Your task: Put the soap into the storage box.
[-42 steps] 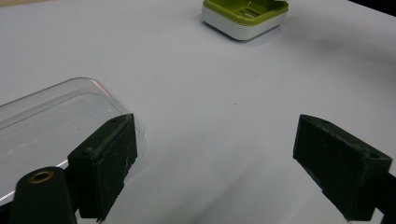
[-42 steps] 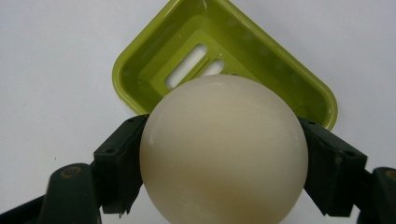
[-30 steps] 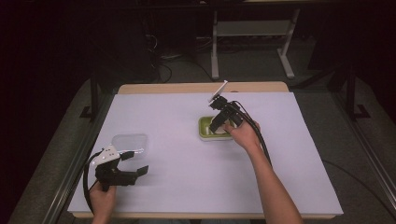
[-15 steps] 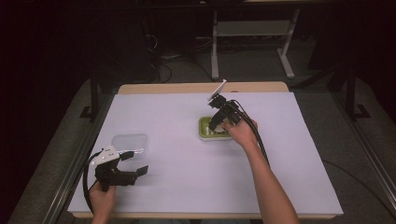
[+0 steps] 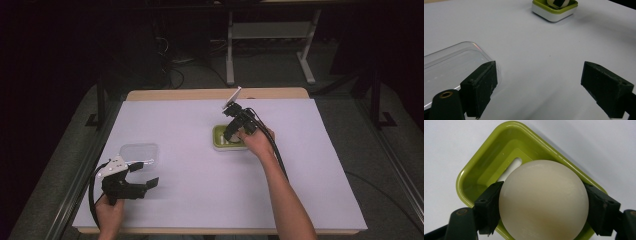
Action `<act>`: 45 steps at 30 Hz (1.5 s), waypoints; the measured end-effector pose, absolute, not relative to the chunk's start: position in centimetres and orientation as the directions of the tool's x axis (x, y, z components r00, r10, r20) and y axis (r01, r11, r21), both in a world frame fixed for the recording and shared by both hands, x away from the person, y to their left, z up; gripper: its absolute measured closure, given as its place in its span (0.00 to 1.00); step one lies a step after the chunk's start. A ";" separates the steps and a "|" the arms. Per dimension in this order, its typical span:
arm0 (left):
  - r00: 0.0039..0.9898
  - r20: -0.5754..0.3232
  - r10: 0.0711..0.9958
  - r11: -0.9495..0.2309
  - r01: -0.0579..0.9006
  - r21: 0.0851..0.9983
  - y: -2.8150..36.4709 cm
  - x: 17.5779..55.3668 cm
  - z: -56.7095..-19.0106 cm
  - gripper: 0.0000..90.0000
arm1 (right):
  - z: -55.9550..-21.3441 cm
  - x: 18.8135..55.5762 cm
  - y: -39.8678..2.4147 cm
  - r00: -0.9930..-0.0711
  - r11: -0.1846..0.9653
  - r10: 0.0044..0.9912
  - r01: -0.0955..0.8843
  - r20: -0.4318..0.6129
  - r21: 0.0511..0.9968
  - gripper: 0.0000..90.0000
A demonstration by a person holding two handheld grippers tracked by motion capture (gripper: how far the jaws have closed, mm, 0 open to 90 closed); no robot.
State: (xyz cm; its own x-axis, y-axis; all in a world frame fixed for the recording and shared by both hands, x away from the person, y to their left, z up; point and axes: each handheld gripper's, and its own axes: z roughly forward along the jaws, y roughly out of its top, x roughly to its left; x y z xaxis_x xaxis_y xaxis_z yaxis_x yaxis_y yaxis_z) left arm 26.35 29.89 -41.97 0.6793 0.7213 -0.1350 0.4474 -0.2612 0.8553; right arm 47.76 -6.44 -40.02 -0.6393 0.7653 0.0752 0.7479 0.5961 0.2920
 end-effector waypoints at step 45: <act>0.680 -0.134 0.721 -0.263 0.447 0.855 29.9 26.3 -42.0 0.14 | -41.1 47.9 -5.4 -0.634 0.595 0.769 0.757 0.082 0.270 0.25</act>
State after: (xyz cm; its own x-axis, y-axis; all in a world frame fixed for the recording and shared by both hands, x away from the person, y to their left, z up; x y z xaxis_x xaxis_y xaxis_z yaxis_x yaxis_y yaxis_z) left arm 26.33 29.89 -41.96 0.6800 0.7209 -0.1336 0.4467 -0.2628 0.8552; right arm 47.92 -5.44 -41.05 -0.6340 0.7689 0.0824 0.7569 0.5952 0.2698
